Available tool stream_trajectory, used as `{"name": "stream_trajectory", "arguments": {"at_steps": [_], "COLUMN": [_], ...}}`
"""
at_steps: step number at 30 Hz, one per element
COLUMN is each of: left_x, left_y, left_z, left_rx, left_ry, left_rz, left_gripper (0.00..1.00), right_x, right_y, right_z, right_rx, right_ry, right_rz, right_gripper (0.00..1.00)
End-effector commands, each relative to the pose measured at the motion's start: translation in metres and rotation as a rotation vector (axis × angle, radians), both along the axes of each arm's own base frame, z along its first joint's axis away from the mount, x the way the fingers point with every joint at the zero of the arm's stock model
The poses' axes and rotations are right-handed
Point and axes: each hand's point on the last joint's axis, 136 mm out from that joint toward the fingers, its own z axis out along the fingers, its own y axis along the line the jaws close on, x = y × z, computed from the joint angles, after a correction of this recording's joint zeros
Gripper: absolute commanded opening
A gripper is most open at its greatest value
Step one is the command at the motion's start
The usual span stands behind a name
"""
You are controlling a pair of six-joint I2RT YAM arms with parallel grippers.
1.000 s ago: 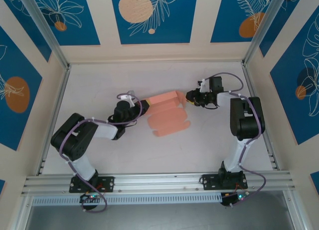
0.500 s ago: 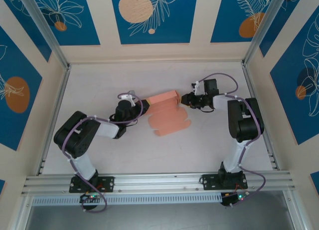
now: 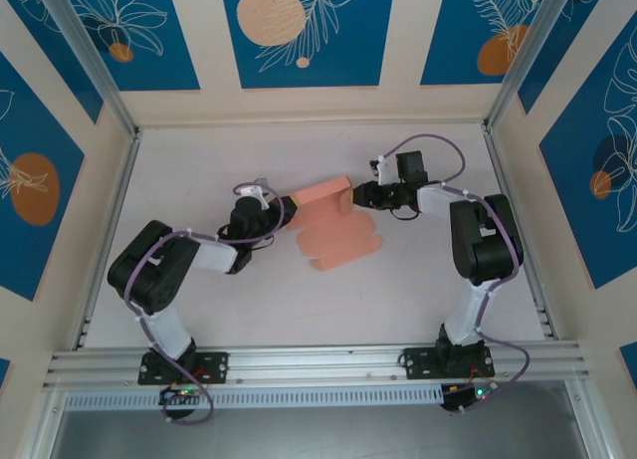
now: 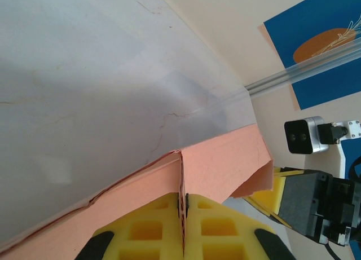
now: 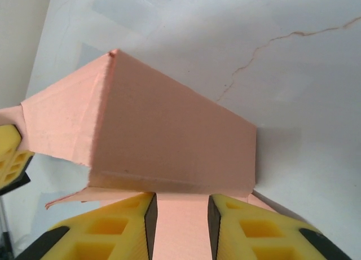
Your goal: Fold the paper box
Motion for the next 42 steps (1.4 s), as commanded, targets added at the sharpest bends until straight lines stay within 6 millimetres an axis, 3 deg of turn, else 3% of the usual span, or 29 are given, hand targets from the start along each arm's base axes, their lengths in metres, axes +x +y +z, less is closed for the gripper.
{"name": "stream_trajectory", "arguments": {"at_steps": [1, 14, 27, 32, 42], "left_x": [0.002, 0.010, 0.020, 0.024, 0.035], "left_y": [0.001, 0.004, 0.003, 0.003, 0.009], "left_z": [-0.011, -0.014, -0.019, -0.025, -0.028], "left_rx": [0.037, 0.013, -0.012, -0.040, -0.077], "left_ry": [0.024, 0.064, 0.114, 0.150, 0.208], "left_rz": [-0.010, -0.015, -0.022, -0.022, -0.021], "left_gripper": [0.00, 0.00, 0.00, 0.00, 0.00], "right_x": [0.003, 0.018, 0.026, 0.030, 0.042], "right_y": [0.008, 0.002, 0.023, 0.022, 0.021], "right_z": [0.007, 0.004, 0.001, -0.003, -0.013], "right_rx": [-0.046, -0.137, -0.175, -0.188, -0.240], "right_ry": [-0.073, -0.084, -0.096, -0.093, -0.091], "right_rz": [0.050, 0.049, 0.119, 0.111, 0.094], "right_gripper": [0.33, 0.34, 0.38, 0.50, 0.49]}}
